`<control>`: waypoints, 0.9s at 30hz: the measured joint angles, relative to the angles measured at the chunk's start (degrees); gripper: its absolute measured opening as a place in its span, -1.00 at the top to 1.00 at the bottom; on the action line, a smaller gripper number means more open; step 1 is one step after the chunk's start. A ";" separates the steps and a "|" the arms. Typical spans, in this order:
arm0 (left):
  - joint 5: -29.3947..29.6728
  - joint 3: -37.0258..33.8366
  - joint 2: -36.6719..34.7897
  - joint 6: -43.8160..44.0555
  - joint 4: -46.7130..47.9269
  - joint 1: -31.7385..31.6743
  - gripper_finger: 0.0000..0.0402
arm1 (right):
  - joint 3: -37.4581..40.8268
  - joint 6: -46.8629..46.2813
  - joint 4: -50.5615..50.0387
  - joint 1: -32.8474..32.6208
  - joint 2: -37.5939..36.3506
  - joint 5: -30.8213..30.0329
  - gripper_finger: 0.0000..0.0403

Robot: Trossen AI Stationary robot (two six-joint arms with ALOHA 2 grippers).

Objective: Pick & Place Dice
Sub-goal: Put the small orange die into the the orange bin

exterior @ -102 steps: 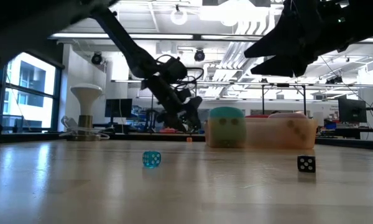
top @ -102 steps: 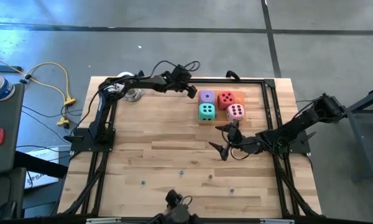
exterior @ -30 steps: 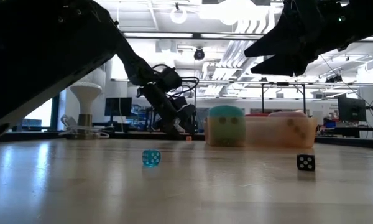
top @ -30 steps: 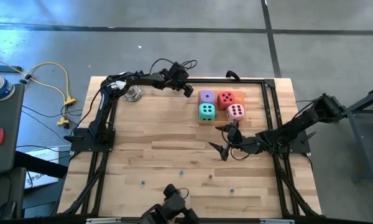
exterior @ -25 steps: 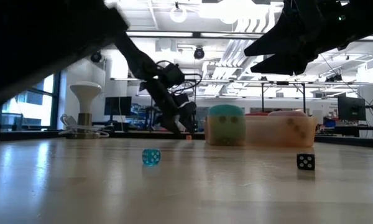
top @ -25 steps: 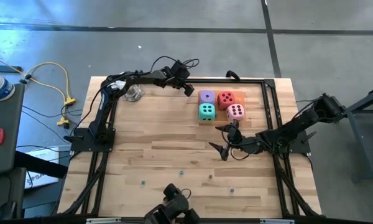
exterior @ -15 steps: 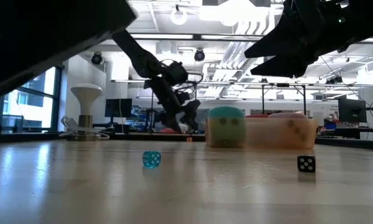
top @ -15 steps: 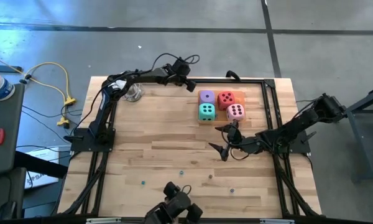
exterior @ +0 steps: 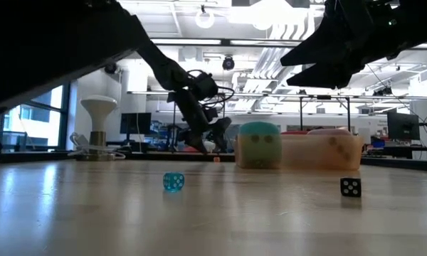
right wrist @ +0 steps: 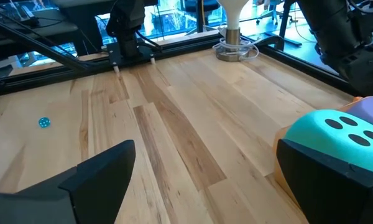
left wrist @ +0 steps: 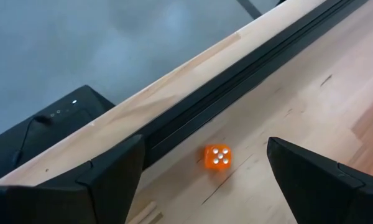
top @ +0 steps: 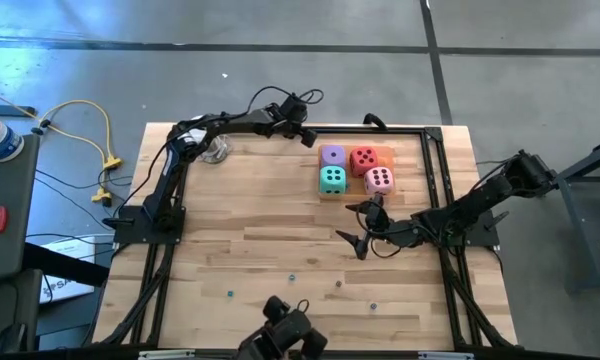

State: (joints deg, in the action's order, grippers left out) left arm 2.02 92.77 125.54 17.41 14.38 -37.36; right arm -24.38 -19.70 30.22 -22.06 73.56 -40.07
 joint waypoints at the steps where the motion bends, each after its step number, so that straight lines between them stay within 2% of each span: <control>1: 0.27 0.00 0.00 0.00 0.24 0.15 -0.65 | 0.00 0.00 0.00 0.00 0.00 0.00 -0.90; 11: 1.97 0.07 -0.02 4.73 2.70 1.36 -0.65 | 0.00 0.00 -0.02 0.00 0.00 0.00 -0.90; 17: 4.90 0.05 -0.13 5.89 5.16 3.49 -0.65 | 0.00 0.77 -0.04 0.00 0.00 -0.01 -0.90; 19: 3.30 -0.24 0.04 7.00 7.19 4.35 -0.65 | 0.00 1.41 -0.04 0.00 0.00 -0.02 -0.90; 20: 4.31 -0.31 0.13 7.76 6.92 4.69 -0.65 | 0.00 1.64 -0.05 0.00 -0.01 0.00 -0.90; 22: 1.71 -0.15 0.02 9.36 7.58 5.03 -0.65 | 0.00 1.75 -0.09 0.00 0.00 0.00 -0.90; 27: 3.18 -0.13 0.02 10.41 7.17 5.17 -0.65 | 0.00 1.77 -0.15 -0.01 0.00 0.01 -0.90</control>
State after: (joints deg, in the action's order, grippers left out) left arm 5.20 92.64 125.56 27.82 21.55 -32.18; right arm -24.38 -17.93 30.06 -22.07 73.56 -40.06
